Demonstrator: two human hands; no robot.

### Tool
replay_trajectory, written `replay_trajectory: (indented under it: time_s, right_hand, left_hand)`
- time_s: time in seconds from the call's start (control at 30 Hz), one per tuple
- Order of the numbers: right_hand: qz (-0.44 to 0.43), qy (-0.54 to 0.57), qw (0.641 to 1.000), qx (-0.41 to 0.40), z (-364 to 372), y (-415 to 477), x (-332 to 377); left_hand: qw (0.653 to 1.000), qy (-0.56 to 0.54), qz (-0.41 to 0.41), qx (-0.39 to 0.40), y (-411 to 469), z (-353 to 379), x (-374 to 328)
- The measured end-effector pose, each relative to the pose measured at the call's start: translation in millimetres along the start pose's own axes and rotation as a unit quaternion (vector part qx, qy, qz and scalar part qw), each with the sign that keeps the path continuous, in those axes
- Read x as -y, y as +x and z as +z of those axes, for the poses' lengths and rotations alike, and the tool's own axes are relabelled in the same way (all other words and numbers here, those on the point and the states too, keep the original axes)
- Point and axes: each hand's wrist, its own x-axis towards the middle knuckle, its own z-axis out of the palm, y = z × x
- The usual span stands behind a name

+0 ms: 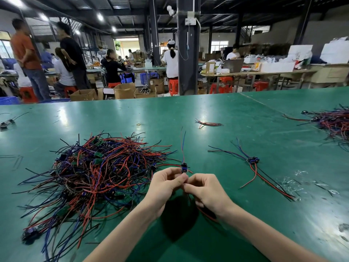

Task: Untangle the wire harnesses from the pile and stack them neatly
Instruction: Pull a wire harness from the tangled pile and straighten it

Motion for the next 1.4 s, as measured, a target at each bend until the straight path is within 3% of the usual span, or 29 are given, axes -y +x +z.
replay_trajectory:
  time_s: [0.1,0.33,0.73,1.07,1.23,1.4]
  right_hand:
    - [-0.001,-0.009,1.000,0.013,-1,0,2]
    - [0.047,-0.023,0.993,0.106,1,-8,8]
    - [0.046,-0.092,0.973,0.205,1,-15,16]
    - [0.047,-0.192,0.966,0.165,6,-15,15]
    - [-0.032,-0.235,0.963,0.131,4,-16,18]
    - [-0.082,-0.221,0.961,0.146,7,-23,23]
  left_hand:
    - [1.000,-0.008,0.011,-0.009,1,-2,-4]
    - [0.989,-0.137,0.013,-0.059,11,-17,-23]
    - [0.981,-0.149,0.047,-0.117,15,-29,-29]
    - [0.977,-0.165,0.078,-0.112,18,-33,-26]
    - [0.975,-0.158,0.085,-0.133,21,-37,-25]
    - [0.978,-0.131,0.074,-0.142,22,-36,-17]
